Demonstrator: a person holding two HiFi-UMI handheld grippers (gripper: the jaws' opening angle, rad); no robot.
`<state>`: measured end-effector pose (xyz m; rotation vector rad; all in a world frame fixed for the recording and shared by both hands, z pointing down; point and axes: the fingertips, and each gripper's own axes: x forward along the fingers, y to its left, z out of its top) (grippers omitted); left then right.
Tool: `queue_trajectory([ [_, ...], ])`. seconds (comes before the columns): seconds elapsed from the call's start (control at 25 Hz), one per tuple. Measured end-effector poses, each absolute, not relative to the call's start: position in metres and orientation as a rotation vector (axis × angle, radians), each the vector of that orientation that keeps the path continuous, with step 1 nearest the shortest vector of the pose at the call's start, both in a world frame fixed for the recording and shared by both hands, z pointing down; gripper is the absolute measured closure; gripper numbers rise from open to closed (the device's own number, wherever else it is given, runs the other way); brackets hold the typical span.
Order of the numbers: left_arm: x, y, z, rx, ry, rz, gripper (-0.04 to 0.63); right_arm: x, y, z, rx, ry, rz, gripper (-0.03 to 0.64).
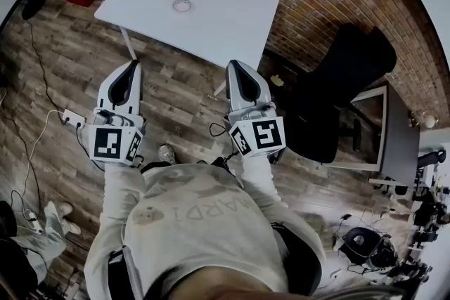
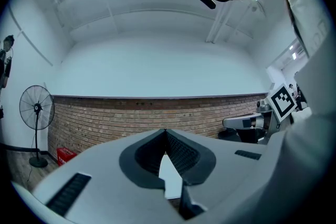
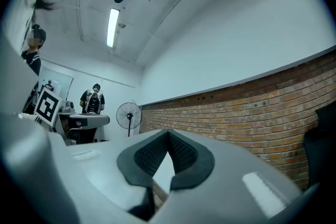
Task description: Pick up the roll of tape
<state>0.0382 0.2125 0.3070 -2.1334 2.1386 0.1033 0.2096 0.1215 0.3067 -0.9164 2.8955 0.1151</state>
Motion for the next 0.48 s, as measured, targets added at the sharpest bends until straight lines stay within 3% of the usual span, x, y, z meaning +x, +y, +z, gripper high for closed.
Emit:
queue_trajectory([
  [0.48, -0.011, 0.191, 0.315, -2.191, 2.085, 0.102, 0.589, 0.162, 0.11, 0.314, -0.976, 2.88, 0.106, 0.607],
])
